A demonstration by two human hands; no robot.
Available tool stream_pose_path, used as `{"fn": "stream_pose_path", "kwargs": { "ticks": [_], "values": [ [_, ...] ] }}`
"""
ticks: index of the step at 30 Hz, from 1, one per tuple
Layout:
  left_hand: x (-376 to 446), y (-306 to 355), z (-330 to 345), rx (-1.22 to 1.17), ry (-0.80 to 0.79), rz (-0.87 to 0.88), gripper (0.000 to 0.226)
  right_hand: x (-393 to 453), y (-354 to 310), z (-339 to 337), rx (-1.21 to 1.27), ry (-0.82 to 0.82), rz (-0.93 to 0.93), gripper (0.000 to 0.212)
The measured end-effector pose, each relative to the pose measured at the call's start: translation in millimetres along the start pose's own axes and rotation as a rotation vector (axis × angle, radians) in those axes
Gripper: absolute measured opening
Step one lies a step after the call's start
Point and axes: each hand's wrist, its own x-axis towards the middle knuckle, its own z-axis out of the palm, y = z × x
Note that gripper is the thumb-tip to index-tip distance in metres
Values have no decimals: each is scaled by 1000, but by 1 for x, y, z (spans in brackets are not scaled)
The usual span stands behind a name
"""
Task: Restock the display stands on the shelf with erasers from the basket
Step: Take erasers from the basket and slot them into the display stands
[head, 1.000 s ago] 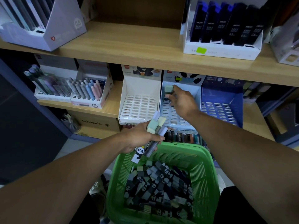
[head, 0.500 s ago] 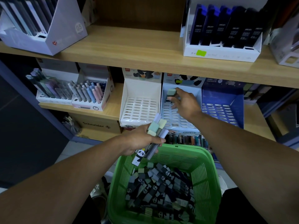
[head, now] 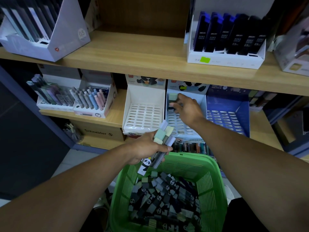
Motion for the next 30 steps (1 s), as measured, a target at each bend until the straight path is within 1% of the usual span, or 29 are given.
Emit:
{"fn": "stream_pose_path", "kwargs": {
  "ticks": [2, 4, 8, 13, 17, 19, 22, 24, 26, 27, 28, 30],
  "values": [
    [0, 1, -1, -5, 10, 7, 39, 2, -2, 1, 45, 6, 28, 19],
    [1, 5, -3, -12, 34, 29, 36, 3, -4, -1, 40, -6, 28, 13],
    [1, 12, -8, -35, 53, 64, 31, 3, -1, -4, -108, -42, 14, 23],
    [3, 10, -6, -28, 60, 54, 27, 7, 0, -4, -126, -62, 38, 23],
    [3, 10, -8, -43, 76, 52, 29, 11, 1, -5, -137, -102, 84, 33],
    [2, 9, -9, -47, 95, 48, 24, 11, 3, -4, -153, -106, 106, 34],
    [2, 9, -12, -69, 132, 31, 13, 11, 1, -1, -126, -87, 126, 39],
    [3, 9, -13, -82, 151, 28, 12, 10, 0, 0, -89, -73, 150, 39],
    [3, 11, -13, -130, 172, 23, 10, 6, -1, -1, -56, -50, 151, 33],
    [2, 11, -13, -145, 183, 31, 14, 2, -1, -4, -35, -36, 162, 21],
    [1, 12, -12, -158, 195, 37, 22, -2, -1, -5, -2, -19, 161, 4],
    [-1, 12, -12, -193, 215, 36, 33, -11, -3, -11, 38, 43, 165, 23]
  ]
}}
